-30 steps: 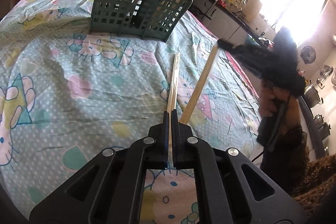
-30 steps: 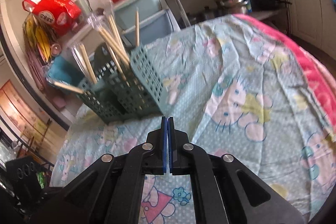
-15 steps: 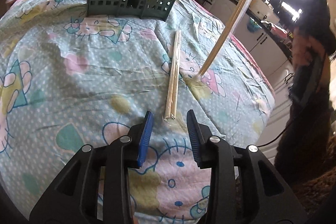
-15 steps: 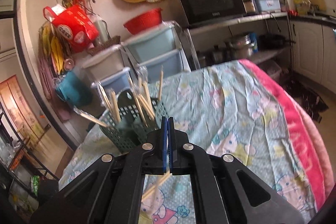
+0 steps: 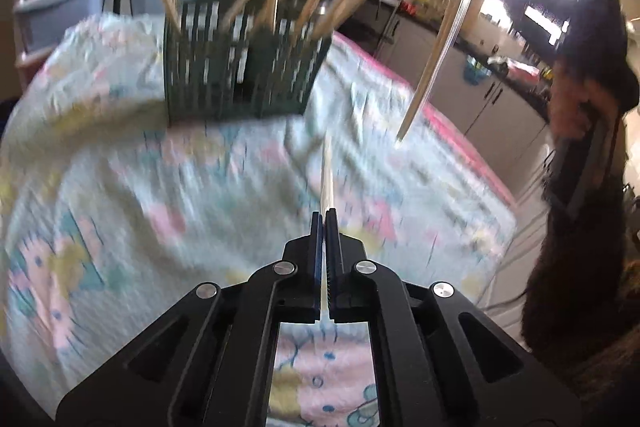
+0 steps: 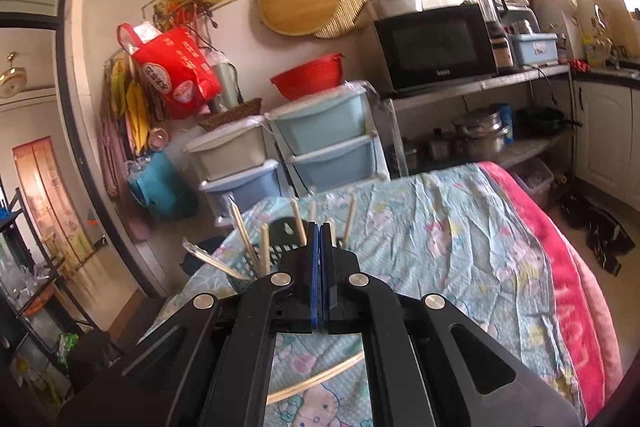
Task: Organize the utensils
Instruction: 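Lift and carry both held chopsticks over the green caddy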
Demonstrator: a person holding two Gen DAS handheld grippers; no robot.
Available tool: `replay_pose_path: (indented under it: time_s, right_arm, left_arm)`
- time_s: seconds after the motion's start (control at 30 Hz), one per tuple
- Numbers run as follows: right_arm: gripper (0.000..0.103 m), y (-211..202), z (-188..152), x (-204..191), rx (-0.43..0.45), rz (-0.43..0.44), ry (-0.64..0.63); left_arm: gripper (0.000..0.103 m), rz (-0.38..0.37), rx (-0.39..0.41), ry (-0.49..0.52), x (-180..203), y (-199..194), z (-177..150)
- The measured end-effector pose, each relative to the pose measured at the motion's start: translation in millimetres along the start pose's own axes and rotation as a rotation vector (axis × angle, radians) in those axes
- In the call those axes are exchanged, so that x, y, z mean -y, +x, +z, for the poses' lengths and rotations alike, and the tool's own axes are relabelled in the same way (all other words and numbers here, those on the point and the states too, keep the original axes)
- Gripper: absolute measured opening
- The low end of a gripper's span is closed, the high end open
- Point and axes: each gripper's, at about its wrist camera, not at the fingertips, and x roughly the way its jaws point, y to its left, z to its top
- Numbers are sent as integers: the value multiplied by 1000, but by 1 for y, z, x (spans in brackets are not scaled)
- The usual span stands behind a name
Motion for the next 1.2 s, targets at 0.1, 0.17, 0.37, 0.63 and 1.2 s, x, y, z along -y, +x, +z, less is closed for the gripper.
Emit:
replay_pose_path:
  time_s: [0.1, 0.17, 0.37, 0.63, 1.2]
  right_arm:
    - [1, -2, 11, -10, 28, 19, -18]
    - [1, -4, 18, -16, 47, 32, -28]
    - [1, -4, 36, -32, 86, 71, -49]
    - [1, -1, 55, -46, 126, 103, -53]
    - [1, 21, 87, -55, 197, 126, -44]
  left_arm:
    - [0, -7, 67, 17, 5, -16, 22]
    - [0, -14, 119, 32, 8, -28, 40]
    - [0, -11, 244, 66, 15, -56, 79]
    - [0, 7, 386, 87, 18, -92, 121]
    - [0, 24, 543, 120, 25, -119, 197]
